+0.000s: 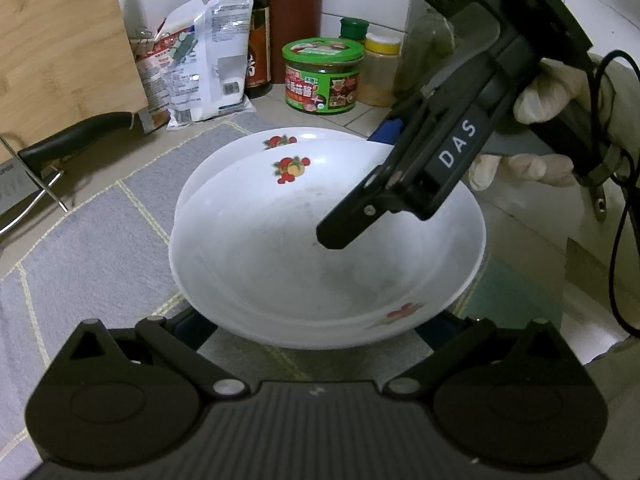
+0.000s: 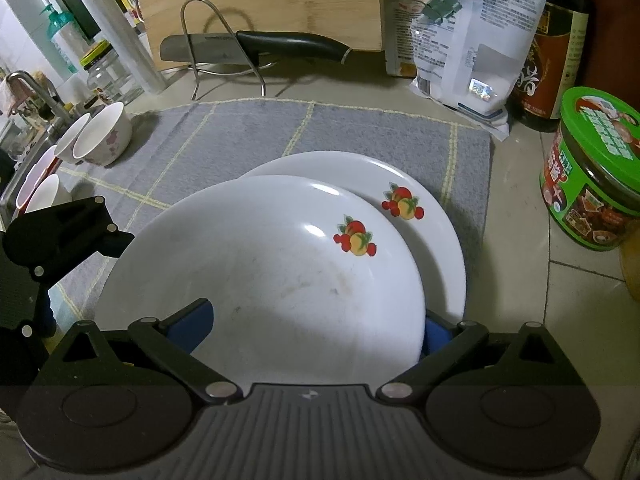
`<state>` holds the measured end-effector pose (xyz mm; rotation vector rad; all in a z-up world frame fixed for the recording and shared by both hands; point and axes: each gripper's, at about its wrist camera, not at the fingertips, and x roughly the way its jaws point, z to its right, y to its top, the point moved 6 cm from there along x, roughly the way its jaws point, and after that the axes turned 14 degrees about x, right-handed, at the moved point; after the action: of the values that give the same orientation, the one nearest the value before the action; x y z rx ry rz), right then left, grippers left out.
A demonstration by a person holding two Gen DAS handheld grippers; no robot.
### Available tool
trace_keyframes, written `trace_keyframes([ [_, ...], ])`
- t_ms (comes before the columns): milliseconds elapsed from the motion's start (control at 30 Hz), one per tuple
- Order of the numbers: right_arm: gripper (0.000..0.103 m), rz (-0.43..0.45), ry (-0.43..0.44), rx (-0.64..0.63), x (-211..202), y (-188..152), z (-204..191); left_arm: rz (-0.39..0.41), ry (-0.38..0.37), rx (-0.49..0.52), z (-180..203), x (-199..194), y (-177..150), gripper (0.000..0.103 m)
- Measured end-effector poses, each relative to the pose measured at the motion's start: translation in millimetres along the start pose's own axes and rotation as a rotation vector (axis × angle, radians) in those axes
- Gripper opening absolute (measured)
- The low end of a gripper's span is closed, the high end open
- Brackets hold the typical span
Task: Organize plates and bowls
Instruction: 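Lower the held plate onto the plate stack with the right gripper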
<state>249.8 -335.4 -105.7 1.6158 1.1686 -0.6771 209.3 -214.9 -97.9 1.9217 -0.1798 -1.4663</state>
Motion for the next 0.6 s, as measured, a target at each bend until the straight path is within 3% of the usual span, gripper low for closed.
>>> trace_keyframes([
  [600,0.103,-0.004,-0.034,0.013,-2.7,0.4,-1.2,0.015,0.013,0.030,-2.2,-7.3,-0.9,0.102],
])
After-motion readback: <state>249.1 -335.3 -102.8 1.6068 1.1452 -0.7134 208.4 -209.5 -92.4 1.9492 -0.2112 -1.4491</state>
